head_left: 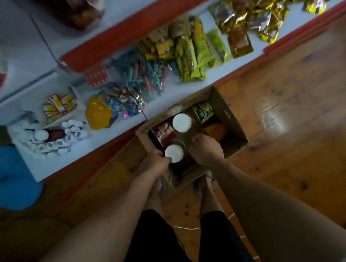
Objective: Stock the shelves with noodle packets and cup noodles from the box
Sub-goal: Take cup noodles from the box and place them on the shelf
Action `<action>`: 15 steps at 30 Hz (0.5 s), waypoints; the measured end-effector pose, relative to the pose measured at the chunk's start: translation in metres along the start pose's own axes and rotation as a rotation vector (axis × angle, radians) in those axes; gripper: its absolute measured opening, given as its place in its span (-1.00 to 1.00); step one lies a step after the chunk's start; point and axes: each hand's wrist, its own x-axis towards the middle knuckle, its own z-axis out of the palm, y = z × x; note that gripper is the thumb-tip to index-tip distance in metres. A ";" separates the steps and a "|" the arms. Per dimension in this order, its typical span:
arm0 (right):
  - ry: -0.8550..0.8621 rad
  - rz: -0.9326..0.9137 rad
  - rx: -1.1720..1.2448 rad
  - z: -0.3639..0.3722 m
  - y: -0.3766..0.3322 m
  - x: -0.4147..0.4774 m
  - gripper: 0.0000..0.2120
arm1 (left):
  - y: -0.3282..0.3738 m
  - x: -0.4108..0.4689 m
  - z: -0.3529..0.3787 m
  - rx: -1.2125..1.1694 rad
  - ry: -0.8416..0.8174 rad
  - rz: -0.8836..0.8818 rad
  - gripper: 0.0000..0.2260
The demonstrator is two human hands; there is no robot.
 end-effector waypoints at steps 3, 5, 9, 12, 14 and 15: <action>-0.049 0.045 0.046 0.047 0.028 0.044 -0.77 | 0.000 0.046 0.017 -0.064 -0.028 -0.066 -0.72; -0.052 0.067 0.075 0.077 0.040 0.073 -0.73 | -0.002 0.085 0.030 -0.086 -0.018 -0.069 -0.69; -0.076 0.110 0.165 0.131 0.057 0.128 -0.62 | -0.008 0.155 0.057 -0.193 -0.002 -0.104 -0.72; -0.090 0.145 0.266 0.163 0.066 0.165 -0.57 | -0.010 0.201 0.074 -0.297 -0.009 -0.188 -0.83; -0.091 0.146 0.325 0.180 0.072 0.183 -0.57 | -0.015 0.230 0.082 -0.358 0.000 -0.215 -0.73; -0.087 0.142 0.341 0.188 0.075 0.191 -0.58 | -0.020 0.246 0.086 -0.397 0.011 -0.226 -0.66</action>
